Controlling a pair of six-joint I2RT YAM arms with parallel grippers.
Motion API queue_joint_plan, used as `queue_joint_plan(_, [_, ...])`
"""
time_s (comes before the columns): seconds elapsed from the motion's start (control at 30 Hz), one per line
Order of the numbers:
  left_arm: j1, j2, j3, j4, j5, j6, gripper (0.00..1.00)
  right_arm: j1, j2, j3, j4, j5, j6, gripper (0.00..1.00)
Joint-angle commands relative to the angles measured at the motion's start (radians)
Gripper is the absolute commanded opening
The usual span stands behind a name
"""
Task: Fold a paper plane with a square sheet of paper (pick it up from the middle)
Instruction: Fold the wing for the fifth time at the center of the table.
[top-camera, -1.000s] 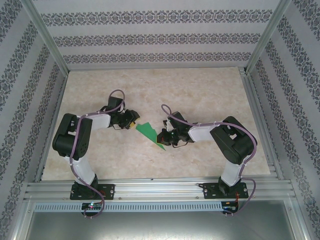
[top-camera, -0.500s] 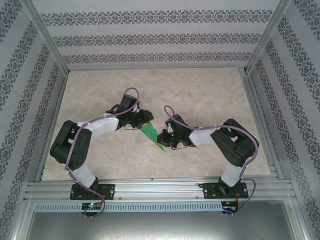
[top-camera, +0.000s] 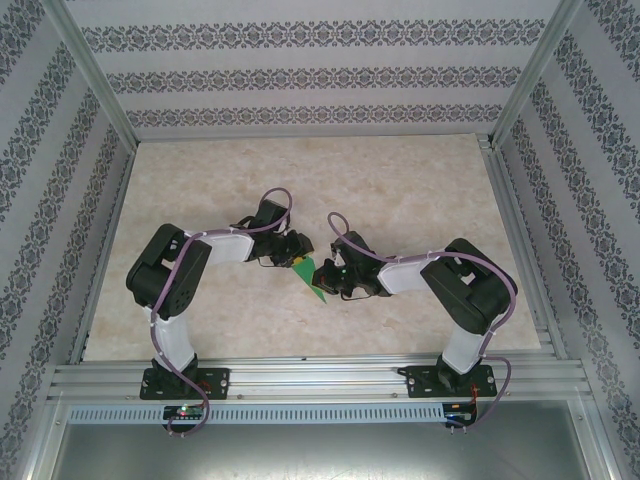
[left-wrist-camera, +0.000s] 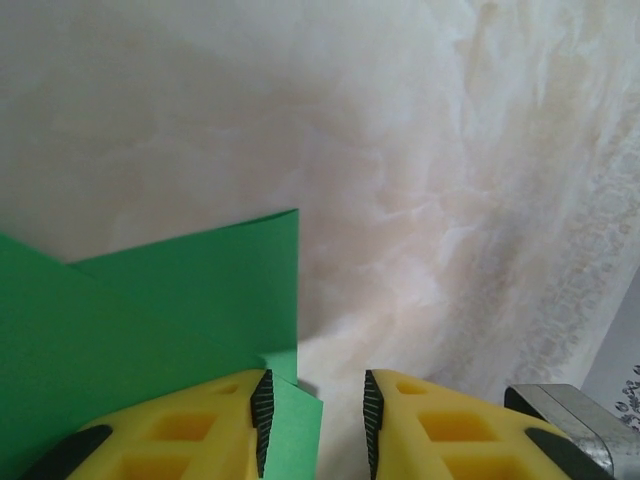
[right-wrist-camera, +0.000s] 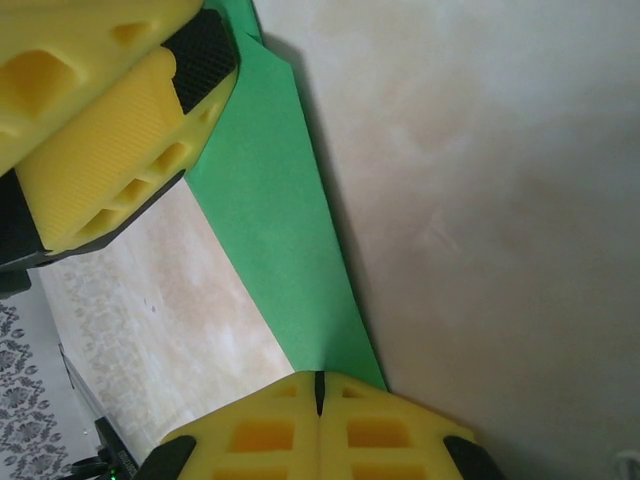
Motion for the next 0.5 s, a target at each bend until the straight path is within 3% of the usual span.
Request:
queue_joint_plan(0.0, [0.010, 0.055, -0.011, -0.005, -0.047, -0.007, 0.33, 0.012, 0.011, -0.014, -0.174, 0.087, -0.049, 0.00])
queue_joint_plan(0.23, [0.015, 0.062, -0.024, -0.029, -0.069, -0.007, 0.31, 0.011, -0.101, 0.053, -0.221, 0.049, -0.101, 0.04])
queue_joint_plan(0.47, [0.018, 0.065, -0.033, -0.008, -0.044, -0.005, 0.31, 0.021, -0.039, 0.162, -0.213, -0.041, -0.127, 0.04])
